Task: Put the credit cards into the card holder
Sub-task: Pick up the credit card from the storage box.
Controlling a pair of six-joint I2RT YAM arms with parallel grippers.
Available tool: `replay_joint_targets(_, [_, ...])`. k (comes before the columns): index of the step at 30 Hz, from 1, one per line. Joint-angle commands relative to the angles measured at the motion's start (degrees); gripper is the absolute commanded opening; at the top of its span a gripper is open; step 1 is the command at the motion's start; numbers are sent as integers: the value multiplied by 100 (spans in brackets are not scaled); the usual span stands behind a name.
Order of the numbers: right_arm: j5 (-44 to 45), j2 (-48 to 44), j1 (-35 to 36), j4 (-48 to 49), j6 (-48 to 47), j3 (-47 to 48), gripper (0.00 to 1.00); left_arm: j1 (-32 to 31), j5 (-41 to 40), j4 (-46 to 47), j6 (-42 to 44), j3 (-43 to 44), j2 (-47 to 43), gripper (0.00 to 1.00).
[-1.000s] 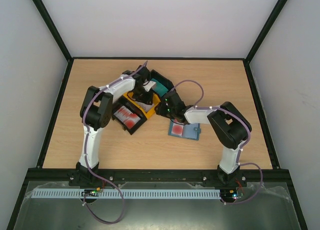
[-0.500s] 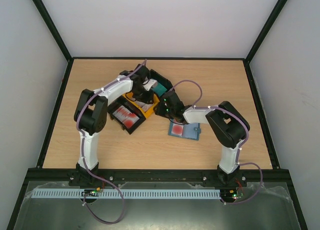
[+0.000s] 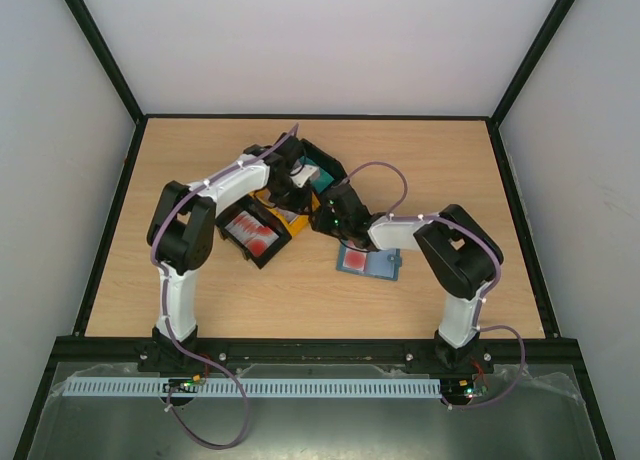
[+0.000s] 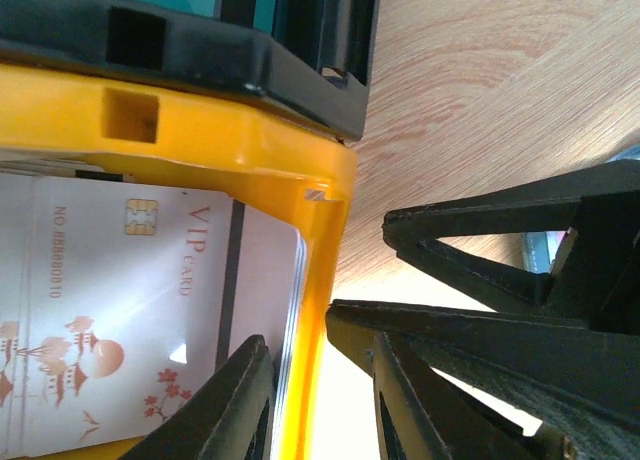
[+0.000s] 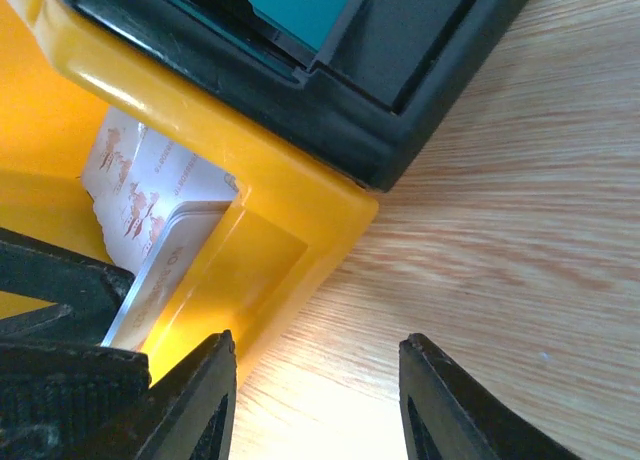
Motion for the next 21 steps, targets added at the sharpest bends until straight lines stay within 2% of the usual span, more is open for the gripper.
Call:
replay_joint_targets(1, [307,-422,44,-33,37,-216,44,-50,133,-149,-81,-31,-257,31])
replay_joint_targets(5, [464,-720,39,-35,47,-341,45,-58,-75,-103,-133,-27,-288,37])
replay_joint_targets(9, [570,-904,33,-67,27,-483,44,-66,-799,-30,-290,11,-234,41])
replay_joint_targets(17, [640,-1081,17,-110,79,-795,43,-137,-881,27,-146,-58,-23,52])
replay_joint_targets(21, [662,-1172,-50,-160,111,-933,42,-144,-976,-53,-150,-36,131,52])
